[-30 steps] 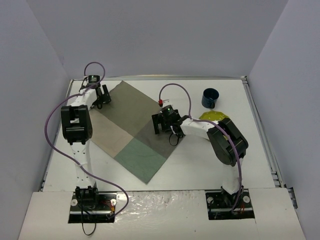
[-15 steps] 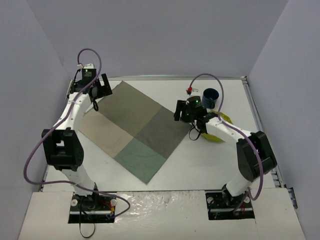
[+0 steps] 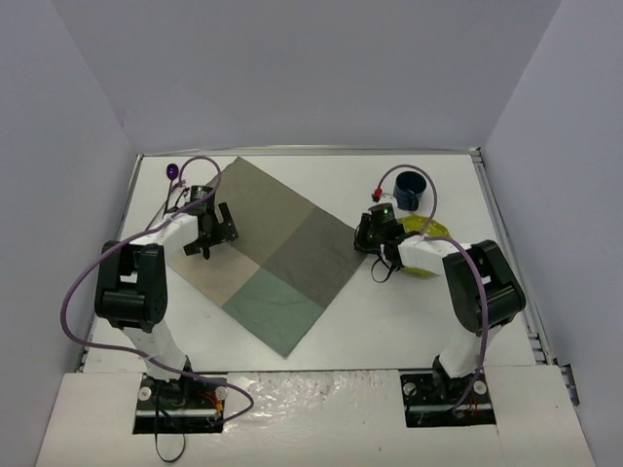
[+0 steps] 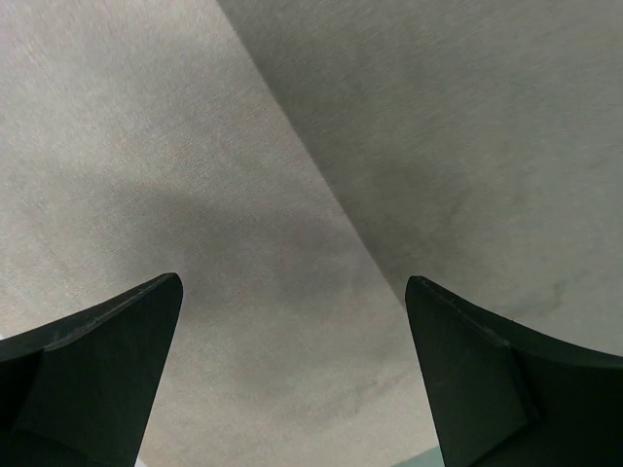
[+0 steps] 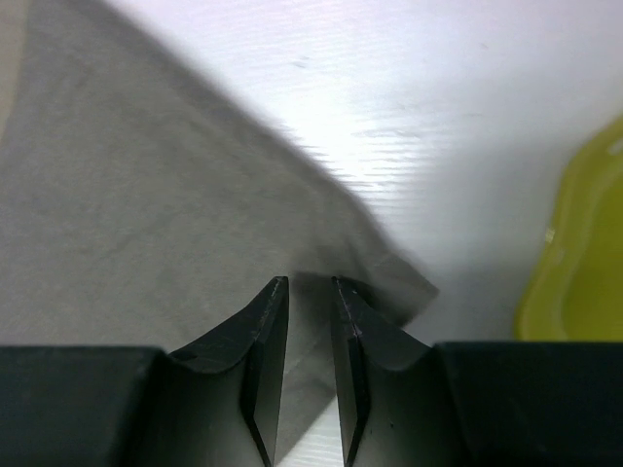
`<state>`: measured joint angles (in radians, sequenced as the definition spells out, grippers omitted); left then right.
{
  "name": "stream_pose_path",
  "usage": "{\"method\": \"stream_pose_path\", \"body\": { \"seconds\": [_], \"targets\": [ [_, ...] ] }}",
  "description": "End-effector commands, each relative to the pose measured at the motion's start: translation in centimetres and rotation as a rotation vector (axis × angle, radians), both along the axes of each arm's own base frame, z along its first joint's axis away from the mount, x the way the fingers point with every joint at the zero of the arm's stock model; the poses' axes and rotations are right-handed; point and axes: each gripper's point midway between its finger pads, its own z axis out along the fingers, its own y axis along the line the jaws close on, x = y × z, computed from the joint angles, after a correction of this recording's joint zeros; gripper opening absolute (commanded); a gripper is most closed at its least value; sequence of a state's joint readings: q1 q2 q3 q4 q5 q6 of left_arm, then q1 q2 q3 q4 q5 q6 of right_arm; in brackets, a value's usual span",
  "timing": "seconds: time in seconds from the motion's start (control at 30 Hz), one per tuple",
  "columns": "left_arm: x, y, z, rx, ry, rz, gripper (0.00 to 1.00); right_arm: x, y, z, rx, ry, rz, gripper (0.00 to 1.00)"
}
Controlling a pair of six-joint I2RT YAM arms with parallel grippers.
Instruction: Set the dinner table for one person
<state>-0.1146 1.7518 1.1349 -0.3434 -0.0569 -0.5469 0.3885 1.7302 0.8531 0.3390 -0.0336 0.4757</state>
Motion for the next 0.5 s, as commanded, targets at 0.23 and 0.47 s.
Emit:
{"method": "stream_pose_path", "body": {
  "seconds": [0.23, 0.47],
  "targets": [
    [1.3, 0.9, -1.3, 0.012, -0.025, 0.100, 0.97, 0.9, -4.2, -0.2, -0.028, -0.052, -0.173, 0.21],
    [1.7, 0.7, -0.1, 0.021, -0.037, 0.087, 0.97, 2.0, -3.1, 6.2, 0.011, -0.164, -0.108, 0.23]
  ]
}}
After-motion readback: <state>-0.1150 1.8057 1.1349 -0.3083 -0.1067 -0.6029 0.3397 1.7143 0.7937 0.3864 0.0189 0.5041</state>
